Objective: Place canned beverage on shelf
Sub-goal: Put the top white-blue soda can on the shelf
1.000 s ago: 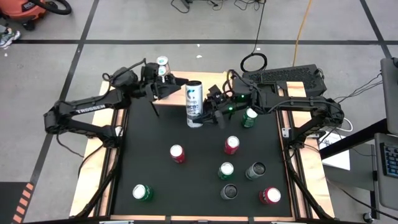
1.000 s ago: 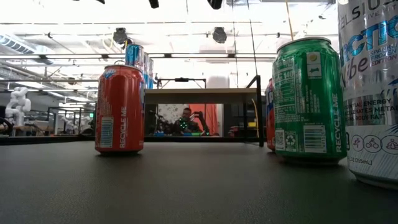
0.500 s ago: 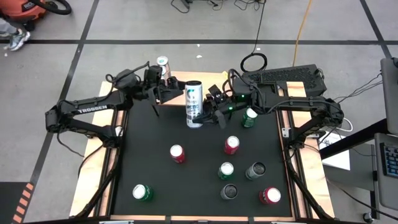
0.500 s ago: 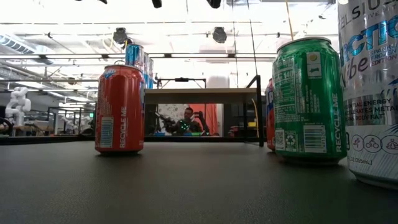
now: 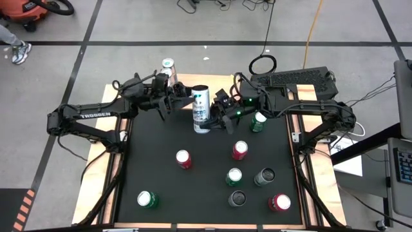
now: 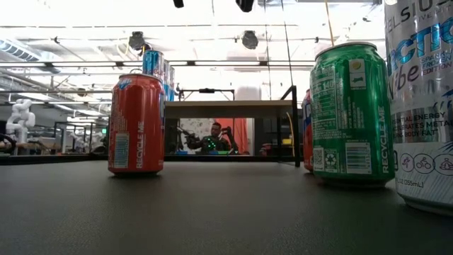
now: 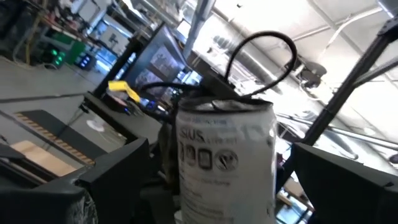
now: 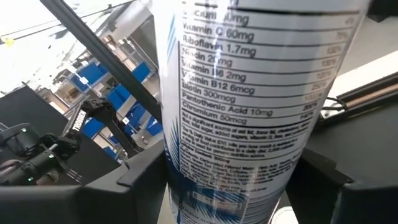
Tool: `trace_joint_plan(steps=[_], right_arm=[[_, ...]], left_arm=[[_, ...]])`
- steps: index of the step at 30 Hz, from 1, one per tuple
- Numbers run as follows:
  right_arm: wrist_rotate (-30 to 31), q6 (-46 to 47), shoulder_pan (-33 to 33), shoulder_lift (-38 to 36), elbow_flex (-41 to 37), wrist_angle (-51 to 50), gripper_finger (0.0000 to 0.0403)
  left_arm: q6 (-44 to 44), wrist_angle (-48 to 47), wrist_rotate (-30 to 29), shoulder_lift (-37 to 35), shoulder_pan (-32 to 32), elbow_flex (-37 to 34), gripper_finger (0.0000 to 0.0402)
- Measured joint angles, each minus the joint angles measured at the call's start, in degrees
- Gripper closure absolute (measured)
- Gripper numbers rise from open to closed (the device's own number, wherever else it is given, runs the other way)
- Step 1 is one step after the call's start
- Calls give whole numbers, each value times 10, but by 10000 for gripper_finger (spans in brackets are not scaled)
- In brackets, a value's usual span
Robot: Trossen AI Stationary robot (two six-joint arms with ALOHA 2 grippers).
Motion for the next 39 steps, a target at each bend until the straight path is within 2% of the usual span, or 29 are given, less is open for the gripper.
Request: trace_joint_plan(steps=[5,15,23,39], right_arm=[[0,-4,0,0,0,-8,154],[0,-8,0,0,0,-35,154],[-1,-8,0,0,0,-39,154],[-3,-12,0,0,0,-66,154]], left_arm=[[-1,-7,-5,7,-1,0,6],[-33,-6,51,28,0,1,6],[-27,1,54,40,0,1,8],[-11,14,66,40,4,0,130]])
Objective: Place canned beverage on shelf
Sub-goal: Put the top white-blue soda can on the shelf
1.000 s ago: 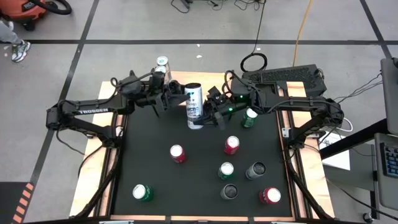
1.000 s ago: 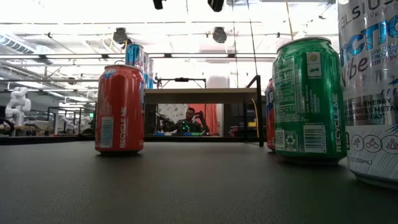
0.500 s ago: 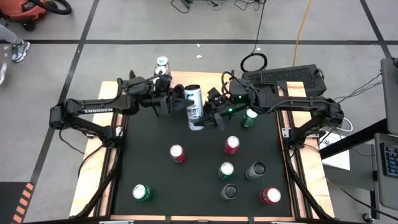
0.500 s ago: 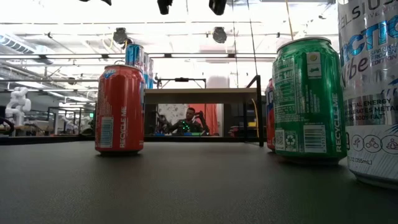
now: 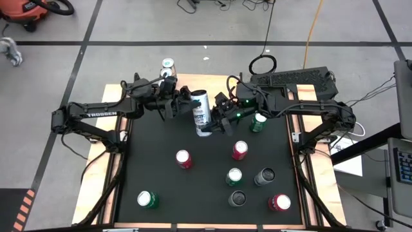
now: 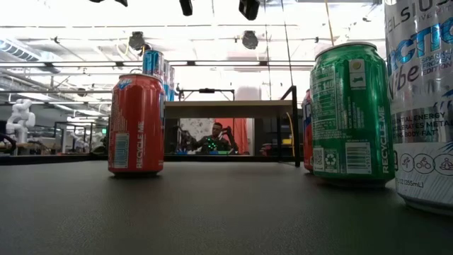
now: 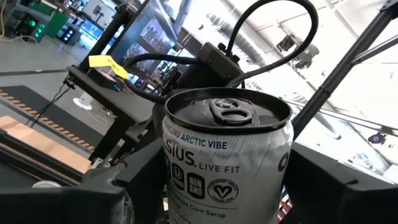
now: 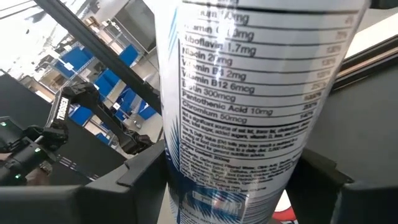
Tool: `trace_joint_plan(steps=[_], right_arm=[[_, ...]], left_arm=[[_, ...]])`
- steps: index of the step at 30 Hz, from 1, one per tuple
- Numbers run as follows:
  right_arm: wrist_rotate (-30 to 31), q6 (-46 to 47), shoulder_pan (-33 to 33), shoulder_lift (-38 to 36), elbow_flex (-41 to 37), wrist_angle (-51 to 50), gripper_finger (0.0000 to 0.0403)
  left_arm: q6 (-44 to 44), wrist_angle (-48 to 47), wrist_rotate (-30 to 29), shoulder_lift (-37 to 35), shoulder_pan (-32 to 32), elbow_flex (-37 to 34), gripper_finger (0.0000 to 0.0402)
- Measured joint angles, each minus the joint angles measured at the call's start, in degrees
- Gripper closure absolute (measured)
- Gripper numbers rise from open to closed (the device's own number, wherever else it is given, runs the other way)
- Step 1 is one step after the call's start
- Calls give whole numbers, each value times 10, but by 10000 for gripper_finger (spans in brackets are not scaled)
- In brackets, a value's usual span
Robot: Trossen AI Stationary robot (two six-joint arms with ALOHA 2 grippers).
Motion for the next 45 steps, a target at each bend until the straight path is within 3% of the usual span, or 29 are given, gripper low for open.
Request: trace_joint_plan(steps=[13,24,32,36,39,45], right_arm=[[5,7,0,0,0,0,152],[2,41,-4,-7,0,-3,95],[16,24,-16,-40,0,-12,88],[18,16,-27,-54,0,-31,88],[14,12,-34,-63,0,-39,89],[19,6,-43,-68,0,-44,89]], left_arm=[[-1,10,4,0,0,-1,147],[24,19,5,-14,18,-1,148],[34,16,4,-45,60,3,148],[92,-23,2,-46,80,51,148],[148,-92,-23,-47,99,106,148],[222,-209,-17,-37,140,188,149]])
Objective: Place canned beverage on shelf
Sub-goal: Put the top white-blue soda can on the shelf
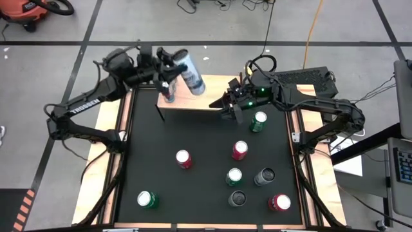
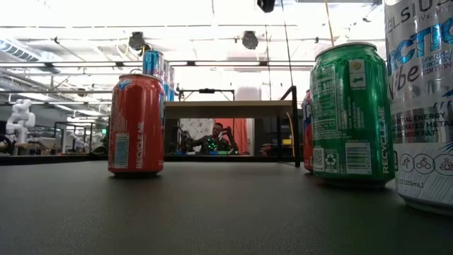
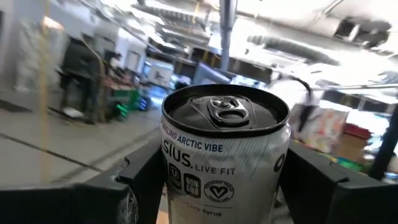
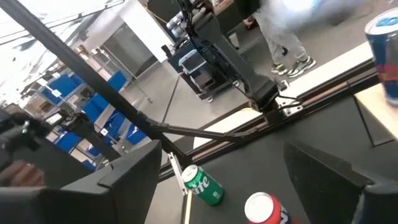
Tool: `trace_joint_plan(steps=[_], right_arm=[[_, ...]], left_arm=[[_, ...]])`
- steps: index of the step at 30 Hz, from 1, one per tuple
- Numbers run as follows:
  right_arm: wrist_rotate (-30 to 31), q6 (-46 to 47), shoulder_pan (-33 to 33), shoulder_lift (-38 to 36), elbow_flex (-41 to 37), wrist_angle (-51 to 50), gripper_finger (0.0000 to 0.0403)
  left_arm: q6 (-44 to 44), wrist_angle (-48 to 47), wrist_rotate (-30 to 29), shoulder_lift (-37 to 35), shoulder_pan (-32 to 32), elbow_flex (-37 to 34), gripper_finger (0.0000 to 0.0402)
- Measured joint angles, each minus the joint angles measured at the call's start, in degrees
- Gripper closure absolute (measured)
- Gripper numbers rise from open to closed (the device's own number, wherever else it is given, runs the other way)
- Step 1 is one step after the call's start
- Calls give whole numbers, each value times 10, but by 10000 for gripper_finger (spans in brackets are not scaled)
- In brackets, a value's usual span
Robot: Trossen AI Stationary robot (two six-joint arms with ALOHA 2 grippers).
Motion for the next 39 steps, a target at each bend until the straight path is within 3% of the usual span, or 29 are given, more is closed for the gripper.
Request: trace_joint_plan(steps=[13,20,27,31,39], right_arm=[[21,-21,-2,3,0,-41,89],[107,-65,-5,3,0,-20,89],[243,-163,-18,7,36,-12,89],[237,-198,-60,15,64,-4,89],[152,-237,-126,84,133,0,89]], left_arm=[[54,-26,19,13,82,28,149],[75,-43,55,47,118,28,149],[99,-51,77,76,127,28,149],[123,-49,78,82,126,28,149],[162,-48,77,82,126,28,149]])
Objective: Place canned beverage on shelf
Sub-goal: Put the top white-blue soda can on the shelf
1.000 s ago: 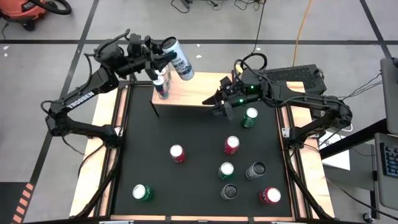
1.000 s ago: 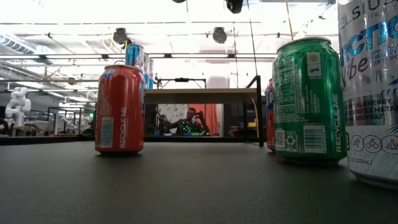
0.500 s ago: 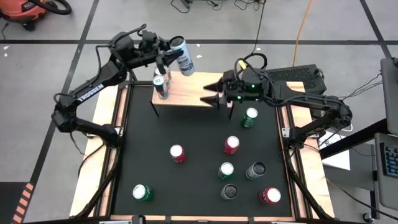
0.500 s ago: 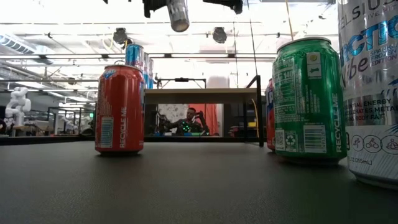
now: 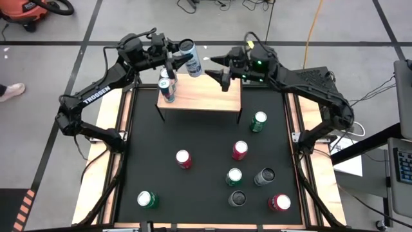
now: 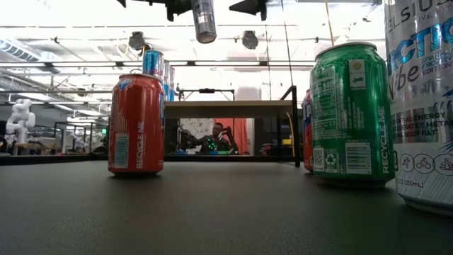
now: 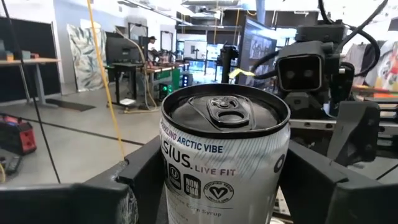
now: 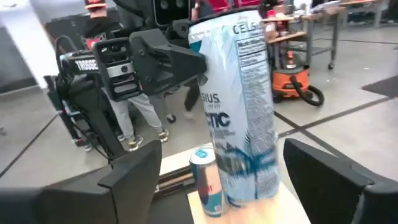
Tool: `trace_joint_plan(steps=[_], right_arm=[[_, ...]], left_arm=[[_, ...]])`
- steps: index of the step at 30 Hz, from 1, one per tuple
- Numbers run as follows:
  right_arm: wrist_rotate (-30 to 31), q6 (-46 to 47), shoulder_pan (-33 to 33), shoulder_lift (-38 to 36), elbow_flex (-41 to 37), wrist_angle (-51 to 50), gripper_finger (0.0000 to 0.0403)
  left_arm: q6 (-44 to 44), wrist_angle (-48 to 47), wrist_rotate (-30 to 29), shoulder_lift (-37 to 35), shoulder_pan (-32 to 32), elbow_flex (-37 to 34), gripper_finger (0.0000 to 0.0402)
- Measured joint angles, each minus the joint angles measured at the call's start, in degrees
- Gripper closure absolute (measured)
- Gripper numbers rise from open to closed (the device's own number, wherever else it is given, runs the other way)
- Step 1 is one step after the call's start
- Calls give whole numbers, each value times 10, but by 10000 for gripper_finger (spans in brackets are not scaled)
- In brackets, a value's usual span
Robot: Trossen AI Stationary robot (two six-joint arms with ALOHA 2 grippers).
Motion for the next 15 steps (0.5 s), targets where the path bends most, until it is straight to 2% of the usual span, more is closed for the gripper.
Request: trace_joint_plan(steps=[6,12,15], right_arm=[[-4,-33,-2,15,21,-2,89],[-6,-48,-3,21,20,-55,90],[-46,-45,-10,30,20,-53,90]], left_arm=[[2,-15,-1,0,-4,0,149],[-1,-51,-2,0,-8,0,149],[-1,-61,-8,0,-14,0,149]])
